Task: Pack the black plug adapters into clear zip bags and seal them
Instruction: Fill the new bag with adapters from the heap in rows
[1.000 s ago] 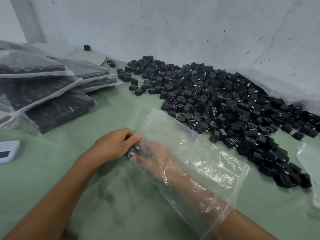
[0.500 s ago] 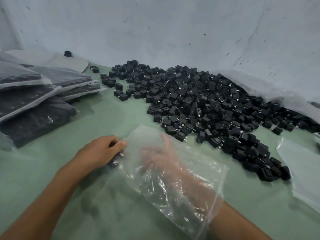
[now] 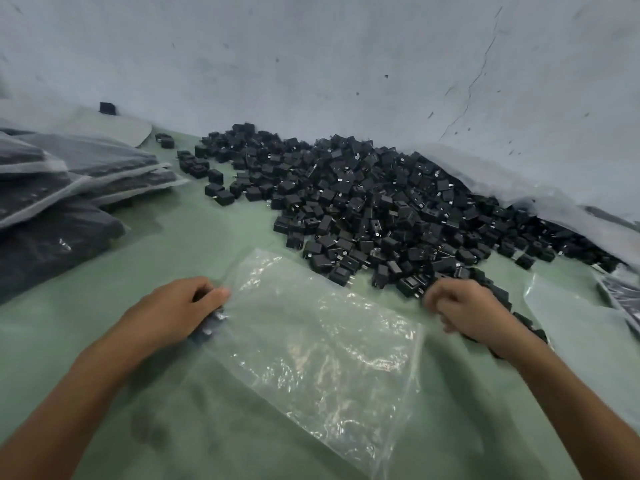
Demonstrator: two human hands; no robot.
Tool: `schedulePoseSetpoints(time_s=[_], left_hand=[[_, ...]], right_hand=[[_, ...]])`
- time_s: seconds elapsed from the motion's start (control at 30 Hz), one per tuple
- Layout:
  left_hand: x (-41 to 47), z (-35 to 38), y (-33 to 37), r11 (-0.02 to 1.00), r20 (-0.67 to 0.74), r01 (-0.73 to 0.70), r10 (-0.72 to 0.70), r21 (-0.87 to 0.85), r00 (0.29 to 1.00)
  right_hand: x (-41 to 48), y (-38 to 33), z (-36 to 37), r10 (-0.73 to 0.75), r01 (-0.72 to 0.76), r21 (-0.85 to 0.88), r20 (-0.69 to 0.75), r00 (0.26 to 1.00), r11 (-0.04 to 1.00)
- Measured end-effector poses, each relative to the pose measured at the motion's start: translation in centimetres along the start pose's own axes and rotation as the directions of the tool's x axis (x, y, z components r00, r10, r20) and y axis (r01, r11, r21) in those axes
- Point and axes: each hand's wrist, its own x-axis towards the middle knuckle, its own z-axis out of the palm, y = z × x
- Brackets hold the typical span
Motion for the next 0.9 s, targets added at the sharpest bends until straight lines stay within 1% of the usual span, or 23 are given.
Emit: schedulePoseSetpoints(time_s=[0.03, 0.07, 0.1, 0.13, 0.17, 0.2, 0.23, 0.3, 0.33, 0.37, 0.4, 0.43, 0.47, 0.5, 0.53, 0.57, 0.6, 0.63, 0.67, 0.73, 0.8, 0.87, 0.9], left_hand=[[0.0, 0.0, 0.0, 1.000, 0.002, 0.003, -0.002, -0.010, 1.000], [0.1, 0.0, -0.1, 1.000, 0.000, 0.004, -0.004, -0.022, 1.000], [0.1, 0.0, -0.2, 1.000, -0.002, 0.002, -0.002, -0.024, 1.000], [0.2, 0.0, -0.3, 1.000, -0.001, -0.006, 0.006, -0.017, 1.000], [0.3, 0.0, -0.4, 1.000, 0.005, -0.012, 0.012, -0.020, 1.000], [0.3, 0.0, -0.5, 0.999, 0.013, -0.015, 0.015, -0.037, 1.000], [0.4, 0.0, -0.6, 0.998, 0.019, -0.015, 0.016, -0.061, 1.000], [0.5, 0.1, -0.7, 0.996, 0.022, -0.013, 0.015, -0.093, 1.000], [0.5, 0.1, -0.9, 0.996, 0.016, -0.011, 0.012, -0.093, 1.000], [0.6, 0.1, -0.9, 0.997, 0.010, -0.009, 0.010, -0.082, 1.000], [0.6, 0.1, -0.9, 0.998, 0.010, -0.007, 0.008, -0.070, 1.000], [0.7, 0.0, -0.9, 0.998, 0.014, -0.005, 0.006, -0.069, 1.000], [0.7, 0.0, -0.8, 0.997, 0.020, -0.001, 0.002, -0.076, 1.000], [0.7, 0.0, -0.8, 0.996, 0.023, 0.004, -0.002, -0.085, 1.000], [0.6, 0.0, -0.7, 0.996, 0.027, 0.006, -0.003, -0.090, 1.000], [0.7, 0.0, -0.7, 0.996, 0.028, 0.005, -0.003, -0.091, 1.000], [0.6, 0.1, -0.7, 0.996, 0.028, 0.003, -0.001, -0.086, 1.000], [0.7, 0.1, -0.7, 0.997, 0.025, 0.001, 0.001, -0.076, 1.000], [0.7, 0.1, -0.7, 0.998, 0.019, -0.002, 0.003, -0.061, 1.000], [0.8, 0.1, -0.8, 1.000, 0.012, -0.003, 0.004, -0.024, 1.000], [0.9, 0.1, -0.9, 1.000, 0.015, 0.000, 0.000, -0.020, 1.000], [0.9, 0.1, -0.9, 0.999, 0.013, -0.004, 0.005, -0.034, 1.000], [0.9, 0.1, -1.0, 0.999, 0.009, -0.007, 0.007, -0.033, 1.000]], right_hand=[[1.6, -0.5, 0.6, -0.052, 0.052, -0.005, -0.041, 0.998, 0.999], [3.0, -1.3, 1.3, -0.128, 0.127, -0.055, -0.026, 0.991, 0.990], [4.3, -1.9, 2.2, -0.209, 0.210, -0.143, 0.020, 0.978, 0.967], [5.6, -2.4, 3.0, -0.274, 0.281, -0.267, 0.065, 0.960, 0.922], [6.6, -2.7, 3.8, -0.329, 0.337, -0.406, 0.091, 0.940, 0.849], [7.4, -2.9, 4.3, -0.369, 0.371, -0.513, 0.110, 0.923, 0.774], [7.9, -3.0, 4.7, -0.386, 0.383, -0.573, 0.123, 0.914, 0.724], [8.5, -2.9, 4.7, -0.405, 0.402, -0.622, 0.146, 0.903, 0.672], [8.5, -2.9, 4.5, -0.411, 0.406, -0.622, 0.144, 0.900, 0.669], [8.2, -2.9, 4.2, -0.412, 0.397, -0.571, 0.111, 0.905, 0.718], [7.5, -3.1, 3.6, -0.388, 0.363, -0.467, 0.046, 0.920, 0.806], [6.5, -3.1, 3.0, -0.350, 0.318, -0.334, -0.036, 0.936, 0.887], [5.0, -3.1, 2.1, -0.302, 0.276, -0.193, -0.121, 0.946, 0.942], [3.2, -2.9, 1.2, -0.241, 0.234, -0.060, -0.185, 0.953, 0.970], [1.0, -2.4, 0.3, -0.177, 0.194, 0.059, -0.216, 0.960, 0.979], [-1.4, -1.7, -0.4, -0.122, 0.157, 0.157, -0.214, 0.969, 0.975], [-3.9, -0.9, -0.9, -0.085, 0.123, 0.218, -0.176, 0.981, 0.968], [-6.3, -0.2, -1.0, -0.061, 0.085, 0.248, -0.103, 0.993, 0.965], [-8.5, 0.1, -0.8, -0.043, 0.044, 0.290, -0.010, 0.999, 0.956], [-12.0, 0.0, 0.2, -0.030, -0.042, 0.422, 0.162, 0.986, 0.906], [-13.7, -1.2, 1.7, -0.050, -0.131, 0.572, 0.289, 0.956, 0.810], [-13.6, -2.6, 3.8, -0.117, -0.164, 0.683, 0.346, 0.931, 0.712], [-13.1, -3.2, 5.0, -0.128, -0.201, 0.735, 0.365, 0.922, 0.648]])
